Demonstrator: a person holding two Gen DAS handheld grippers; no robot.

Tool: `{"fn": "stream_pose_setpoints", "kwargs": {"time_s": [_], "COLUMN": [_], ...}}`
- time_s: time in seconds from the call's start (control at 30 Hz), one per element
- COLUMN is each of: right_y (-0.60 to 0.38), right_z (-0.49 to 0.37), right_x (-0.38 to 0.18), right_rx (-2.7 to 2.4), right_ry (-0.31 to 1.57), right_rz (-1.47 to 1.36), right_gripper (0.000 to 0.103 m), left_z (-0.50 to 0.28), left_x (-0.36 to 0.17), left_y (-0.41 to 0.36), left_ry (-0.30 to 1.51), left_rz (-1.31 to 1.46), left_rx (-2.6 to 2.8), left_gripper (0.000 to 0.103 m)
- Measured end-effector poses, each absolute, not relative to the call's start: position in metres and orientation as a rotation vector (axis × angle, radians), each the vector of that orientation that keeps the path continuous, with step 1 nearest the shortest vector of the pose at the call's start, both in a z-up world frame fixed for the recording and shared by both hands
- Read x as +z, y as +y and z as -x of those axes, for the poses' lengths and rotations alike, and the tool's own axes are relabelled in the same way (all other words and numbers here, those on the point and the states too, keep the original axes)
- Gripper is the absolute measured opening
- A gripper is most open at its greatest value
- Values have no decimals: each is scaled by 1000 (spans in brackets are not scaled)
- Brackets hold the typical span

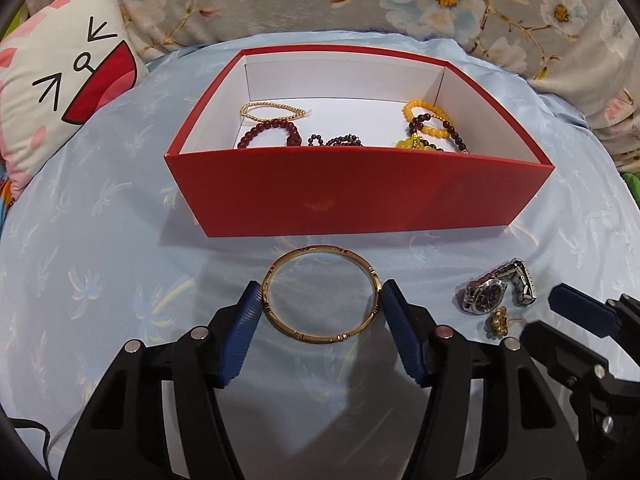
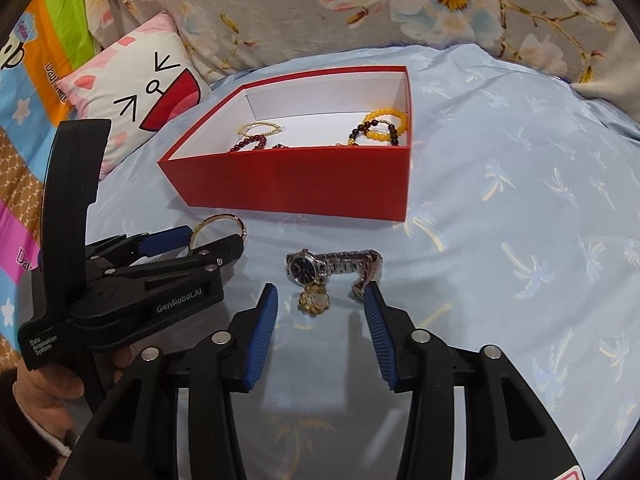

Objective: Organize jewelry
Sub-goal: 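Grasp the gold bangle with the left tool while the right tool grasps the silver watch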

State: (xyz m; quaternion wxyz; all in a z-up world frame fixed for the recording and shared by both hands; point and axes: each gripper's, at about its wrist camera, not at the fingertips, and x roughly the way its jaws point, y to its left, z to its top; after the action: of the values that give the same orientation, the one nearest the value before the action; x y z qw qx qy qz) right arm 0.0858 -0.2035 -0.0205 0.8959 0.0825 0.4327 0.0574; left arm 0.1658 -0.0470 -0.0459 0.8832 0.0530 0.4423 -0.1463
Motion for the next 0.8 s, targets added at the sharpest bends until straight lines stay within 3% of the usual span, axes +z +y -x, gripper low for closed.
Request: {"fn": "stream_pose_setpoints", "kwargs": {"time_s": [0.5,0.6,0.8], "right_y": [-199,-197,-197], "right_z": [-116,-119,-122], "right_x": [-38,-39,-41], "right_rx": [144,155,163], "right_ry": [933,936,936], "right_rz": [-172,-170,-191], "right_gripper": [32,21,12], "left_z": [-160,-160,-159], "left_x": [-45,-46,-46], "left_y": [-36,-36,-35], "left_ry": [931,928,928], "left_rz": [-79,-78,-71], "left_rx": [-321,-321,-323], "left_gripper": [58,59,58]}}
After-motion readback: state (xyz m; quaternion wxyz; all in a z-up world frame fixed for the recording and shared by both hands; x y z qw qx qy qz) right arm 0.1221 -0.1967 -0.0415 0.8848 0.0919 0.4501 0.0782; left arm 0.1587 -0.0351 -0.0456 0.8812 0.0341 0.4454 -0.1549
